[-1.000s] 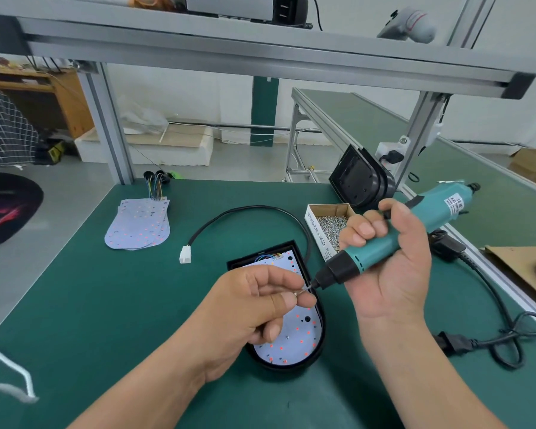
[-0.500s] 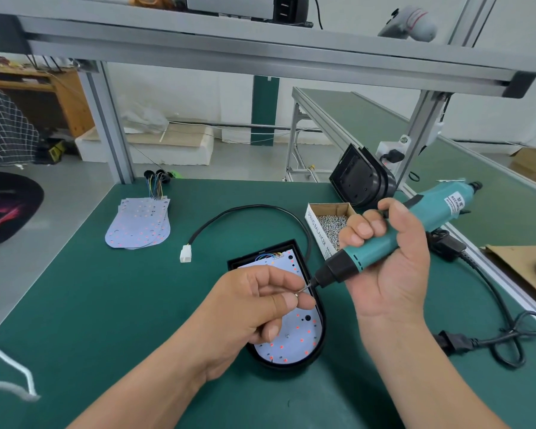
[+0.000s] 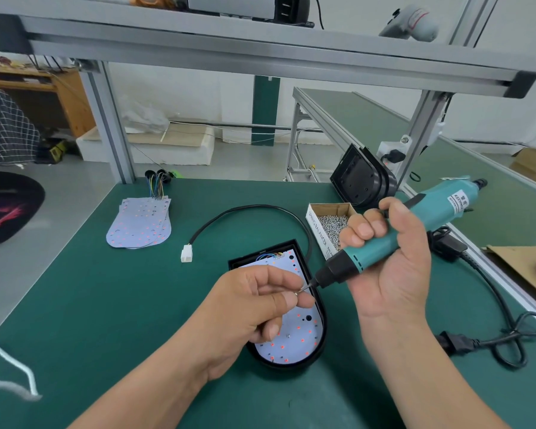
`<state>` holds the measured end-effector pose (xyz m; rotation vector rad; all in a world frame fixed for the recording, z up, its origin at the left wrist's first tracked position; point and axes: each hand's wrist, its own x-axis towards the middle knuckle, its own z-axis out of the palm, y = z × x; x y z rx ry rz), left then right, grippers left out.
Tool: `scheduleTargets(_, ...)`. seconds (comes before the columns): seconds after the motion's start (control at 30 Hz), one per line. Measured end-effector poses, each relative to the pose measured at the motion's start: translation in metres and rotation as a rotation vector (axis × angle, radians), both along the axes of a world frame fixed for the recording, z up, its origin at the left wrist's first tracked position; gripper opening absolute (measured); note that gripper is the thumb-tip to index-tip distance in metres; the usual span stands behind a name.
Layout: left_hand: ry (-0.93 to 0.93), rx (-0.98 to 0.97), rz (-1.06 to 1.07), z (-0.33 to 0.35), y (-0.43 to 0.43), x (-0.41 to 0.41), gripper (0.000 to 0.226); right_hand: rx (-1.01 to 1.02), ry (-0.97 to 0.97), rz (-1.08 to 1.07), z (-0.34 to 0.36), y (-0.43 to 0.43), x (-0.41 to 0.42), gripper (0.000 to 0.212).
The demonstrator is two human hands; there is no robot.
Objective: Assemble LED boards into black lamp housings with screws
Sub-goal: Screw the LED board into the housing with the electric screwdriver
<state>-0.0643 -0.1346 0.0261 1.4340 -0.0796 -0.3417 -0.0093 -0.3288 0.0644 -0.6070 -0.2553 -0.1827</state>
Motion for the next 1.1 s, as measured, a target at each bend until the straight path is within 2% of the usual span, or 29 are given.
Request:
scheduleTargets(0.33,-0.039,0.093,0.066,-0.001,0.0,0.0,0.014,-0.115,-0.04,-0.057,-0.001,0.006,-0.003,0.014)
scheduleTargets(0.67,-0.092,0.115,0.074,-0.003,-0.003,0.003,0.015,0.041,0.122,-0.068,-0.007,0.005,0.005,0.017)
scheduleTargets(0.83,-0.115,0.104,0.13,-0.002,-0.001,0.005,0.026,0.1,0.157,-0.08,-0.007,0.003,0.009,0.019)
scheduleTargets(0.9,-0.186,0.229,0.248,-0.002,0.004,0.009,0.018,0.11,0.162,-0.097,-0.007,0.0,0.01,0.015)
scheduleTargets(0.97,-0.355,0.53,0.303,-0.005,0.009,0.011,0.011,0.113,0.166,-0.119,-0.007,-0.003,0.012,0.014)
scheduleTargets(1.1,-0.649,1.113,0.064,-0.004,0.007,0.007,0.028,0.104,0.156,-0.171,-0.007,-0.008,0.017,0.014)
